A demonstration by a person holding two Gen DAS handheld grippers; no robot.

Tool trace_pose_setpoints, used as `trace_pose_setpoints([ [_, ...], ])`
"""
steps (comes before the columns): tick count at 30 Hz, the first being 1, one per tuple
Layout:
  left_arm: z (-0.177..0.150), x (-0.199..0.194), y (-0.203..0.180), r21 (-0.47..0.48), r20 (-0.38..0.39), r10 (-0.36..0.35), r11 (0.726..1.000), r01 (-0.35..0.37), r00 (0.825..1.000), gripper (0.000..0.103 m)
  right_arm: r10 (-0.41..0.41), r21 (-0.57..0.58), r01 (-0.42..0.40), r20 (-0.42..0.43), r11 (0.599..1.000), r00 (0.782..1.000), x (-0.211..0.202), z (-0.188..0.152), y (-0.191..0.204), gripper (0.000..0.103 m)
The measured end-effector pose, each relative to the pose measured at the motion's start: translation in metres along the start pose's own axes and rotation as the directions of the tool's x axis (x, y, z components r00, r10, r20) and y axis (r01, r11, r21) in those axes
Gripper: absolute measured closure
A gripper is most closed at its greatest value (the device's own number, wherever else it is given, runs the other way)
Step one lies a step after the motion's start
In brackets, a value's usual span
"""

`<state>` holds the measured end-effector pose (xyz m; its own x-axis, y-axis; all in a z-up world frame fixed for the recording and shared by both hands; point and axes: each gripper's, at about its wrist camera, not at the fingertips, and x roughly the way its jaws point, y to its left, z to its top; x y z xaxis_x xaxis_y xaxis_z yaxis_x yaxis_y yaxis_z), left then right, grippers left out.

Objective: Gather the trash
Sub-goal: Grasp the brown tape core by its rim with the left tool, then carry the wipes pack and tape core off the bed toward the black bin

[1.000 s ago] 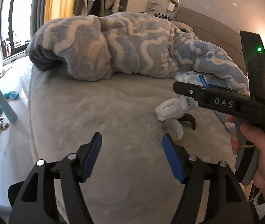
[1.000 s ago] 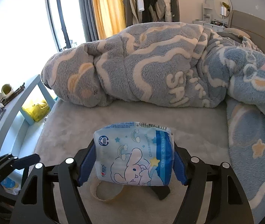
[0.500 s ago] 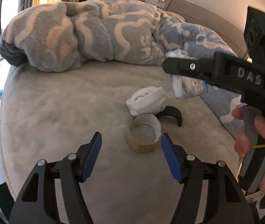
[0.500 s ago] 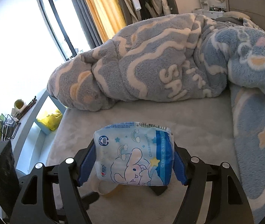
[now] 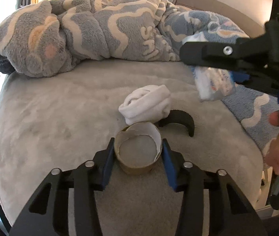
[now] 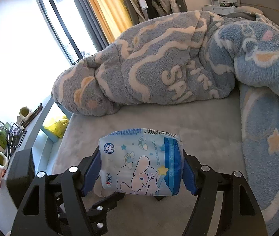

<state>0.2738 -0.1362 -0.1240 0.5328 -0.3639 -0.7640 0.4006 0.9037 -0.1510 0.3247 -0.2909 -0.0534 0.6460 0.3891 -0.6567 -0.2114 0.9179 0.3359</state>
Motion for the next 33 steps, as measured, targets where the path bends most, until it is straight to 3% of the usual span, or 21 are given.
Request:
trace_pose_setpoints([
  [18,-0.015,-0.023,-0.002,-0.046,0.022,-0.013,0.999,0.014,1.000,0.057,0.004,0.039,-0.005,0.019,0.999,1.000,-0.024,-0.007,-0.011,0.031],
  [27,-0.036,-0.060,0.005,-0.057,0.053,0.014,0.998,-0.011,0.998,0.057,0.035,0.030,-0.036,0.035,0.999,0.999,-0.035,-0.019,0.022,0.031],
  [33,-0.052,-0.094,0.025,-0.080,0.084,0.047,0.996,-0.040,0.995,0.057,0.063,-0.022,-0.062,0.026,0.998,0.998,-0.034,-0.031,0.064,0.031],
])
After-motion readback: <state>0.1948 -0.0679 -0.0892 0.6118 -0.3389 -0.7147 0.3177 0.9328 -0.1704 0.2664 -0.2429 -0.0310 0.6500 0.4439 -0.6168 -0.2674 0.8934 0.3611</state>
